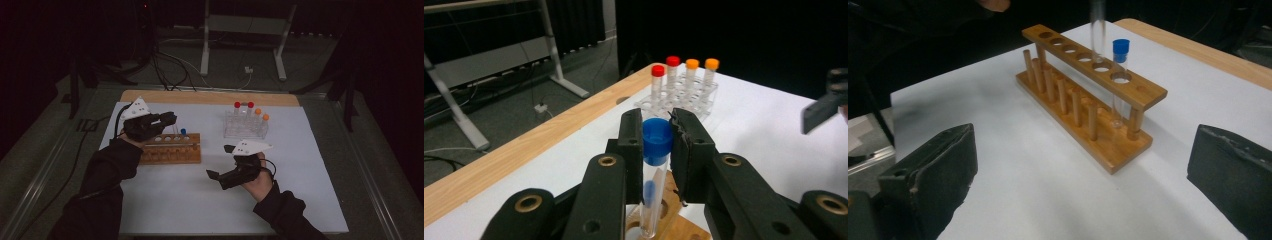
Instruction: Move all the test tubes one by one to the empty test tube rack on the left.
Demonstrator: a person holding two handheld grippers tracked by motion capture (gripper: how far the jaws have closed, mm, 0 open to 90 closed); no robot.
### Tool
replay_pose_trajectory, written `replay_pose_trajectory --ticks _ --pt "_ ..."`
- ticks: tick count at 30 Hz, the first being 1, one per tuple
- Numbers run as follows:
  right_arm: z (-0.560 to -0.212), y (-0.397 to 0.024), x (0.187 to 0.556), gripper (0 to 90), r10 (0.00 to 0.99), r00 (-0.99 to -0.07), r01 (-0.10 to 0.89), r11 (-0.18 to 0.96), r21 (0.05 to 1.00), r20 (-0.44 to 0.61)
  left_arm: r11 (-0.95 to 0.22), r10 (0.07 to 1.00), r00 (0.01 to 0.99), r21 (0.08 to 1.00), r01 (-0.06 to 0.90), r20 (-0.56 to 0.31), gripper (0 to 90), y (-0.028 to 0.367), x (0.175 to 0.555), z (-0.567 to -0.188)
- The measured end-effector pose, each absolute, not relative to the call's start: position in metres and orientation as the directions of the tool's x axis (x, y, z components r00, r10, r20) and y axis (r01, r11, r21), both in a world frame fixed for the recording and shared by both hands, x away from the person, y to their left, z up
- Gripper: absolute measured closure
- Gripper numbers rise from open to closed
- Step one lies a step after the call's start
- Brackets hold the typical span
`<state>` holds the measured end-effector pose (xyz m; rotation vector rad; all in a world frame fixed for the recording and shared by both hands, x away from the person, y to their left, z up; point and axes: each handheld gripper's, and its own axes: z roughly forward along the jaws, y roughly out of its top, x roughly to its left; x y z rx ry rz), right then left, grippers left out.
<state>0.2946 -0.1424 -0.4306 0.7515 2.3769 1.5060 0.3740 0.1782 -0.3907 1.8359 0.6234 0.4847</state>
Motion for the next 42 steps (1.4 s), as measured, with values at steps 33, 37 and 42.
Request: replay_pose_trajectory --ticks 33,37,42 --pt "-0.433 -0.146 0.294 0.0 0.521 -0.850 0.297 0.346 0.890 0.081 -0.292 0.645 0.764 0.913 0.283 -0.030 77.5 0.176 0.381 -0.455" --pt "-0.433 -0.146 0.294 0.0 0.520 -0.850 0.297 0.347 0.890 0.081 -0.300 0.642 0.766 0.911 0.282 -0.025 77.5 0.175 0.381 -0.458" --pt "-0.433 -0.146 0.294 0.0 0.519 -0.851 0.298 0.348 0.889 0.082 -0.304 0.638 0.770 0.911 0.279 -0.023 77.4 0.175 0.381 -0.458"
